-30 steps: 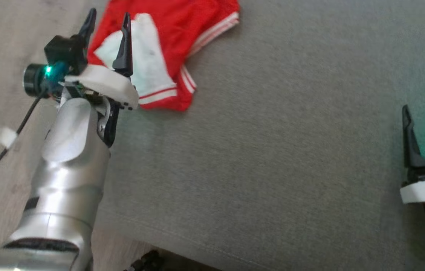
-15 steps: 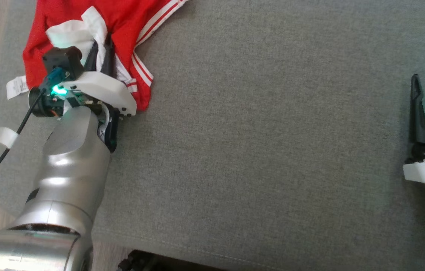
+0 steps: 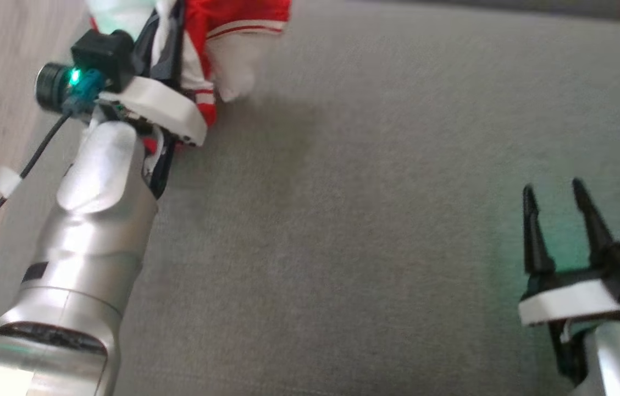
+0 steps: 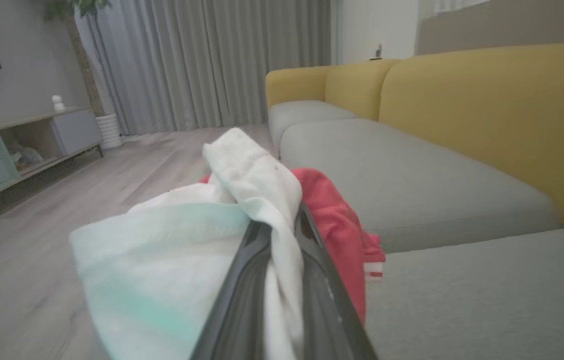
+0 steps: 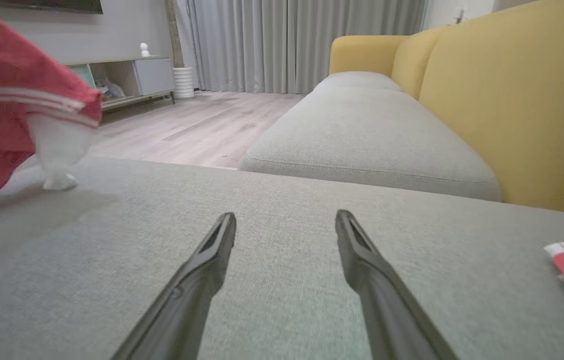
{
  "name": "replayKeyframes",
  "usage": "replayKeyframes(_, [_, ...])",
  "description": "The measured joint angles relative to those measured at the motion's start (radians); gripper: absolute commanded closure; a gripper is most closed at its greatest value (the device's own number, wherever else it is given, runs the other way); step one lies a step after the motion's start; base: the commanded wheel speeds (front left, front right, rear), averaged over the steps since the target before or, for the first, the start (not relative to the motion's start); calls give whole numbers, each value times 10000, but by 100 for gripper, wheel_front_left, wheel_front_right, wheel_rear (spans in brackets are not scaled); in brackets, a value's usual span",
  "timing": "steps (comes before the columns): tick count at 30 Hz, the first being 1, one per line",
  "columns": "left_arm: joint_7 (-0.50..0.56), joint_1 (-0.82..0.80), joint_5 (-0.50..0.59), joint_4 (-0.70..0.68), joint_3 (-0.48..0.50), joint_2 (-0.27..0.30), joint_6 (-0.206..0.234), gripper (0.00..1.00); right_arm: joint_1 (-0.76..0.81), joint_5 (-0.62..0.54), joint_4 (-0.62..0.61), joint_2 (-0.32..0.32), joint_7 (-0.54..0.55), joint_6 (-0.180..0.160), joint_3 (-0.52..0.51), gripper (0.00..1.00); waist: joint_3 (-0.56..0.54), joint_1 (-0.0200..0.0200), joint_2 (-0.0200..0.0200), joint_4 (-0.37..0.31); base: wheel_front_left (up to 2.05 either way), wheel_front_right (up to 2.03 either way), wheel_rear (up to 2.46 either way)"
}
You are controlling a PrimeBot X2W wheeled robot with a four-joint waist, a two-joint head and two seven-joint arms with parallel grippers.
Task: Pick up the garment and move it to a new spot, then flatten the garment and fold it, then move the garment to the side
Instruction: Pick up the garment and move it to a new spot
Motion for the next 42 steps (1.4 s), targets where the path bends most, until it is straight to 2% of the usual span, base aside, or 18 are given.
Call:
replayKeyframes(2, [-4,4,-10,-399,-397,48,0,100,324,73,69,163,0,0,75,0,-540,-1,0,-212,0,0,0])
replayKeyframes(3, [-10,-3,-128,-842,-757,121,0,100,537,107,113,311,2,0,123,0,-1017,-2,0,-509,0,0,0])
replayKeyframes(6, [207,-45,-412,-1555,-1248,221,0,100,708,219,109,431,4,0,314,0,-1540,-2,0,-1195,0,0,0])
replayKeyframes(7, [462,-83,-587,-2094,-1576,211,0,100,728,286,92,485,10,0,357,0,-1785,-2,0,-1738,0,0,0])
replayKeyframes(12, [941,-128,-700,-3122,-2596,201,-2,100,729,468,59,579,13,0,593,0,-2043,-1,0,-3150,0,0,0])
replayKeyframes(16, [1070,618,-604,-3018,-3361,35,-2,100,623,1072,52,608,13,0,1097,0,-1855,0,0,-4136,0,0,0])
replayKeyframes(17, [1016,961,-723,-2851,-3480,-65,-2,91,572,1185,31,608,13,0,1172,0,-1724,-1,0,-4309,0,0,0])
replayKeyframes(18, [895,1323,-800,-2592,-3574,-163,-2,56,520,1302,0,608,13,0,1243,0,-1554,0,0,-4452,0,0,0])
replayKeyframes(19, [763,1647,-874,-2290,-3674,-238,-2,0,456,1400,-2,608,13,0,1319,0,-1371,2,0,-4570,0,0,0])
replayKeyframes(22, [263,2408,-915,-1377,-3762,-234,167,0,169,1597,-6,616,13,0,1576,0,-798,6,0,-4834,0,0,0])
replayKeyframes(25, [15,2882,-700,-1170,-3751,-104,464,0,12,1670,-31,637,13,0,1659,0,-419,6,0,-5028,0,0,0])
replayKeyframes(30, [-15,4428,-176,-3783,-2882,-107,1363,0,468,1574,144,640,13,0,1344,0,-600,2,0,-4883,0,0,0])
replayKeyframes(37, [-12,8635,370,-6813,-894,-63,2477,0,1648,1289,313,642,13,0,721,0,-1642,0,0,-3960,0,0,0])
replayKeyframes(39, [-13,9655,510,-7653,-194,-63,2675,0,1733,1275,313,646,13,0,669,0,-1999,-1,0,-3606,0,0,0])
replayKeyframes(42, [-13,10886,763,-8638,506,-81,2734,0,1846,1271,293,646,13,0,639,0,-2471,-1,1,-3108,0,0,0])
